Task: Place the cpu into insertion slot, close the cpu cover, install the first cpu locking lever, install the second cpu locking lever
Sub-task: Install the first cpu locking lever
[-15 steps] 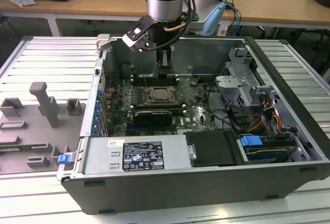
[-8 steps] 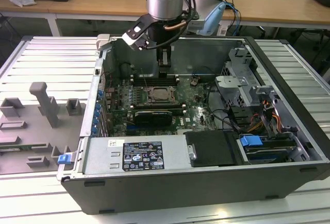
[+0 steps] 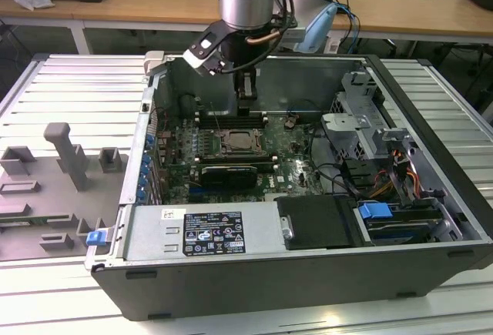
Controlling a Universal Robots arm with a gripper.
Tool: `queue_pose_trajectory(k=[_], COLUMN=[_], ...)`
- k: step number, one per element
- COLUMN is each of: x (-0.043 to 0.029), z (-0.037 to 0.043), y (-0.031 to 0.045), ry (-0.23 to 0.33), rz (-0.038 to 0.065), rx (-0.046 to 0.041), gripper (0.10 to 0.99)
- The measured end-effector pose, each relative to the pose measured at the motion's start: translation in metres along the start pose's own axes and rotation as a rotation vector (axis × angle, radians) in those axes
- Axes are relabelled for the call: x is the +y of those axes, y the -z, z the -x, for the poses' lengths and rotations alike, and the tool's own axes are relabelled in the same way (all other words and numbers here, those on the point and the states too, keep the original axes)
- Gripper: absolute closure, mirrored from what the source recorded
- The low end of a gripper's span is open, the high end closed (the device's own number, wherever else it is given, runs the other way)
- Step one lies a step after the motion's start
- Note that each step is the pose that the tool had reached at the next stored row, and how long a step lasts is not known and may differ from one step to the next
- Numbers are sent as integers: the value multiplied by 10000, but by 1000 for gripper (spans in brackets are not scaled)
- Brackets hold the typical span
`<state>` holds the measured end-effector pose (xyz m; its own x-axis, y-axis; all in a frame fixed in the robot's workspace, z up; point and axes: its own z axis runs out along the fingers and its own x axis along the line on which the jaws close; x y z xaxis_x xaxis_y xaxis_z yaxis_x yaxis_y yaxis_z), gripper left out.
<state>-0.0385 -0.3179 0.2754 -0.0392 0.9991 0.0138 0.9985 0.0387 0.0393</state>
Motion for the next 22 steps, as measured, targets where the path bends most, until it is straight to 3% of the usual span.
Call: queue_pose_trajectory(k=[14,19,22], x=[0,-5,-5], z=[0,0,0], y=[-4,-5,-5], ry=[3187,4007,4910], rz=[-43,-55,-67], rx=[126,159,195], gripper=[980,980,980])
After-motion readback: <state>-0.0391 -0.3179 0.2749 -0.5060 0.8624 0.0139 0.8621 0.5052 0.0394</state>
